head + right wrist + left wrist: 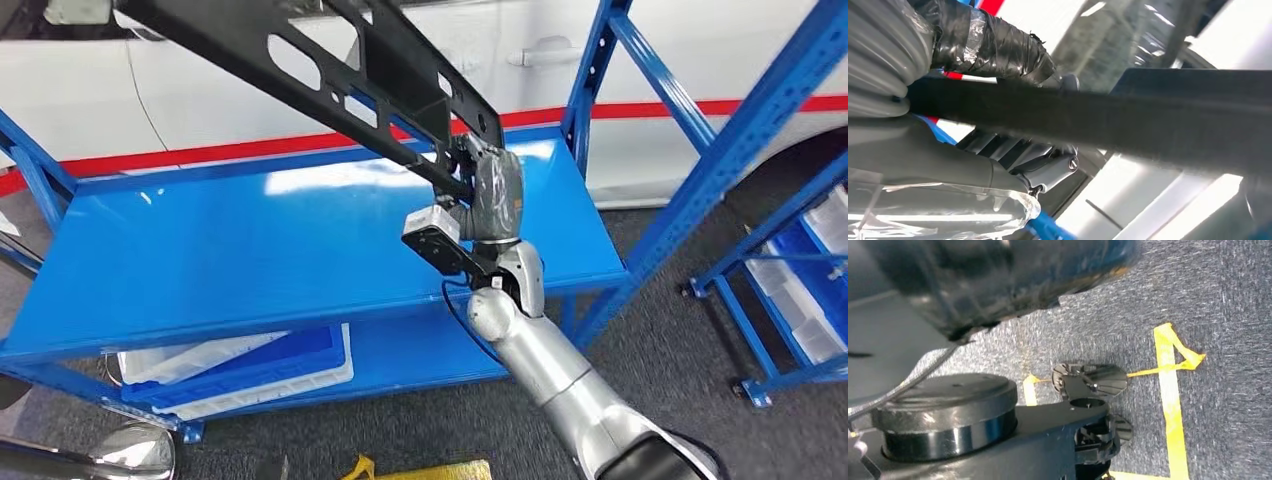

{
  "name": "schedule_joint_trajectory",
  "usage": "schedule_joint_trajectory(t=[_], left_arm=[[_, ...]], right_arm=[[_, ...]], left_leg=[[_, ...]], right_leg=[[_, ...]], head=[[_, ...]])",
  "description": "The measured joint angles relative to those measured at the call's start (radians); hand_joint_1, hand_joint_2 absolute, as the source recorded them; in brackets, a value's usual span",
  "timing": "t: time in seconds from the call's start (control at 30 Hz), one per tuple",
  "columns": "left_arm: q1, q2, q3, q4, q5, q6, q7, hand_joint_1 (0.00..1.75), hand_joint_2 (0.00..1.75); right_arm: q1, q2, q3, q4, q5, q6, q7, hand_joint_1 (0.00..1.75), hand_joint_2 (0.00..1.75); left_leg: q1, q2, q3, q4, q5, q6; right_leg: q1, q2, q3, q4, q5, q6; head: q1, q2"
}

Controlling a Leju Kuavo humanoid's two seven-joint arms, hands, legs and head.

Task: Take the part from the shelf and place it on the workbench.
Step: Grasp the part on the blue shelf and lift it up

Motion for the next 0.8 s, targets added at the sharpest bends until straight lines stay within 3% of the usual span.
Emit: schedule_joint_trajectory(t=[0.07,0.13,0.17,0.27,0.3,0.33,0.43,0.5,0.57,0.6,0.63,0.67,0.7,0.73,0.8], left_arm=[[0.0,0.0,0.006,0.0,0.005,-0.003,-0.001,0.0,0.0],[0.0,0.0,0.008,0.0,0.006,-0.005,-0.001,0.0,0.0],[0.0,0.0,0.008,0.0,0.006,-0.006,-0.001,0.0,0.0],[-0.003,0.0,0.011,0.0,0.006,-0.006,-0.001,0.0,0.0],[-0.005,0.0,0.013,0.0,0.006,-0.006,-0.002,0.0,0.0],[-0.007,0.0,0.015,0.0,0.006,-0.006,-0.002,0.0,0.0],[-0.006,0.0,0.022,0.0,0.01,-0.007,-0.001,0.0,0.0],[-0.007,-0.001,0.025,0.0,0.019,-0.008,0.001,0.0,0.0],[-0.008,-0.002,0.029,0.0,0.028,-0.014,0.0,0.0,0.0],[-0.008,-0.003,0.031,0.0,0.031,-0.018,-0.001,0.0,0.0],[-0.007,-0.003,0.032,0.0,0.032,-0.022,-0.003,0.0,0.0],[-0.006,-0.004,0.033,0.0,0.03,-0.024,-0.004,0.0,0.0],[-0.006,-0.006,0.034,0.0,0.025,-0.025,-0.006,0.0,0.0],[-0.006,-0.007,0.034,0.0,0.019,-0.027,-0.008,0.0,0.0],[-0.007,-0.01,0.034,0.0,0.008,-0.031,-0.015,0.0,0.0]], right_arm=[[0.029,-0.006,0.0,-0.07,-0.007,0.0,-0.002,1.75,1.75],[0.05,-0.013,0.0,-0.117,-0.01,0.001,-0.003,1.75,1.75],[0.059,-0.016,0.0,-0.138,-0.012,0.001,-0.002,1.75,1.75],[0.074,-0.025,0.0,-0.195,-0.013,0.001,-0.002,1.75,1.75],[0.075,-0.028,0.0,-0.212,-0.013,0.001,-0.002,1.75,1.75],[0.077,-0.03,0.0,-0.226,-0.013,0.001,-0.002,1.75,1.75],[0.086,-0.037,0.001,-0.26,-0.02,0.001,-0.008,1.75,1.75],[0.093,-0.044,0.001,-0.282,-0.033,0.001,-0.021,1.75,1.75],[0.116,-0.053,0.002,-0.311,-0.044,0.001,-0.03,1.75,1.75],[0.133,-0.058,0.004,-0.328,-0.049,0.001,-0.032,1.75,1.75],[0.151,-0.063,0.007,-0.344,-0.055,0.001,-0.031,1.75,1.75],[0.167,-0.069,0.011,-0.359,-0.061,0.002,-0.03,1.75,1.75],[0.179,-0.074,0.014,-0.371,-0.069,0.002,-0.029,1.75,1.75],[0.186,-0.078,0.018,-0.383,-0.077,0.002,-0.028,1.75,1.75],[0.198,-0.085,0.027,-0.407,-0.096,0.004,-0.027,1.75,1.75]], left_leg=[[0.003,0.0,-0.048,0.126,-0.068,-0.008],[0.004,0.0,-0.066,0.197,-0.089,-0.01],[0.004,0.0,-0.048,0.179,-0.076,-0.009],[0.0,0.0,0.082,-0.034,-0.004,0.005],[-0.004,0.0,0.109,-0.085,0.009,0.009],[-0.007,-0.001,0.12,-0.109,0.015,0.012],[-0.01,0.0,0.111,-0.117,0.038,0.024],[-0.006,0.005,0.101,-0.131,0.064,0.036],[-0.004,0.008,0.08,-0.136,0.085,0.044],[-0.004,0.008,0.068,-0.135,0.094,0.045],[-0.004,0.008,0.055,-0.132,0.102,0.045],[-0.003,0.008,0.041,-0.129,0.109,0.043],[-0.002,0.008,0.027,-0.123,0.115,0.04],[-0.001,0.008,0.012,-0.115,0.12,0.037],[0.0,0.008,-0.013,-0.097,0.128,0.027]], right_leg=[[0.001,-0.001,-0.005,0.0,0.004,-0.005],[0.002,-0.002,-0.013,0.001,0.01,-0.008],[0.003,-0.002,-0.018,0.002,0.014,-0.008],[0.005,-0.001,-0.029,0.002,0.029,-0.003],[0.005,-0.001,-0.031,0.001,0.034,0.002],[0.004,-0.001,-0.032,0.001,0.039,0.008],[0.002,-0.001,-0.036,-0.002,0.049,0.025],[0.003,-0.002,-0.054,0.04,-0.003,0.034],[0.002,-0.003,-0.085,0.153,-0.104,0.041],[0.0,-0.003,-0.097,0.215,-0.141,0.045],[-0.003,-0.003,-0.099,0.26,-0.157,0.048],[-0.006,-0.003,-0.086,0.272,-0.152,0.052],[-0.01,-0.004,-0.057,0.249,-0.132,0.055],[-0.014,-0.004,-0.012,0.193,-0.106,0.057],[-0.015,-0.004,0.074,0.067,-0.092,0.058]], head=[[-0.003,0.0],[-0.003,0.0],[-0.003,0.0],[-0.002,0.0],[-0.002,0.0],[-0.001,0.0],[0.0,0.0],[0.002,0.0],[0.005,0.0],[0.006,0.0],[0.007,0.0],[0.007,0.0],[0.007,0.0],[0.007,0.0],[0.006,0.0]])
